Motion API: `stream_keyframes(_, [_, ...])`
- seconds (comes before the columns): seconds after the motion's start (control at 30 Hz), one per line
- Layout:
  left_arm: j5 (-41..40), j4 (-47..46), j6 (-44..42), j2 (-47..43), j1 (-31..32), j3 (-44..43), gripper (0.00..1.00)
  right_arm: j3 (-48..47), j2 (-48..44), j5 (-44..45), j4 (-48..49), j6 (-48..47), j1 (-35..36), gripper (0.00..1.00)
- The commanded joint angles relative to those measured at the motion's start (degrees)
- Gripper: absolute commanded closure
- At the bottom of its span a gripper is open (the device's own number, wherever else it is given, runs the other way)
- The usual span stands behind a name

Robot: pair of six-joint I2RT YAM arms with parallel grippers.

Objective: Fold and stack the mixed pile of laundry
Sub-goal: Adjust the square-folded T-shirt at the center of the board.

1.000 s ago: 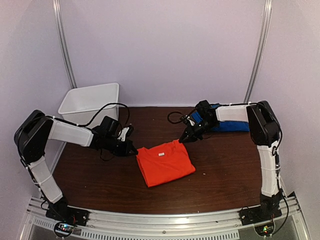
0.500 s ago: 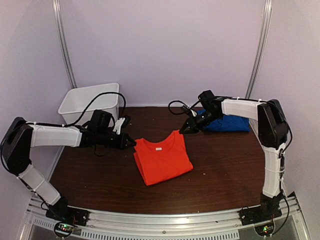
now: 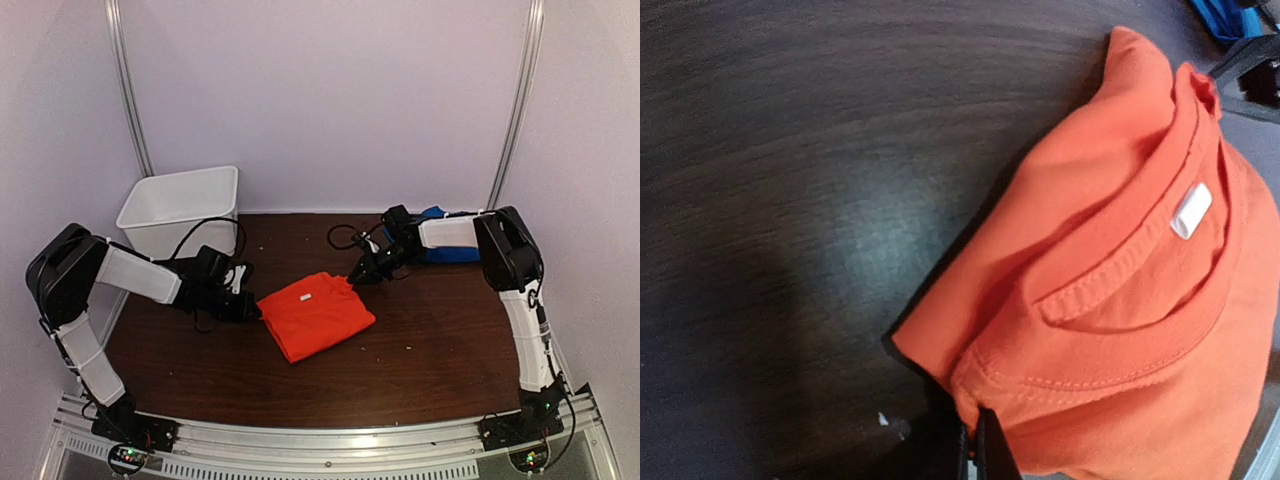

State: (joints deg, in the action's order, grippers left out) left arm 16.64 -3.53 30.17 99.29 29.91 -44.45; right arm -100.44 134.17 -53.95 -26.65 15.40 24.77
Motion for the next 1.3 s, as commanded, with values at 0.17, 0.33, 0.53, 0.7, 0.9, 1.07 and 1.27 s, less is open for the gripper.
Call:
stream_keyframes(0.17, [2.3,-2.1,-0.5,6.6,0.0,-3.1,1.0,2.4,-2.0,-0.5,-1.9,-1.7,2.0,1.0])
stream_keyframes(0.33, [4.2,4.0,-7.9,11.0,2.7,-11.9,1.0,16.3,-12.4,1.3,-2.9,-3.2,2.0,1.0])
stream_keyframes(0.53, [8.3,8.6,-15.8,8.1,3.8,-13.3,1.0,27.8,-24.2,2.3,-1.5,-0.9,2.1,1.0])
stream_keyframes(0.7, [8.9,10.6,-20.8,1.2,3.7,-12.3,1.0,24.4,-26.3,1.7,-2.6,-1.3,2.1,1.0])
stream_keyframes(0.9, [11.2,4.6,-18.1,0.6,0.5,-9.8,1.0,20.8,-20.5,1.4,-1.5,-1.7,2.0,1.0])
stream_keyframes(1.07, [12.8,-0.7,-18.8,0.9,0.5,-7.1,1.0,19.9,-19.1,1.1,0.1,-1.1,2.1,0.99])
stream_keyframes(1.27, [15.7,-5.4,-20.1,-8.7,0.5,-0.4,1.0,21.4,-23.9,1.7,-2.9,-4.0,2.1,1.0])
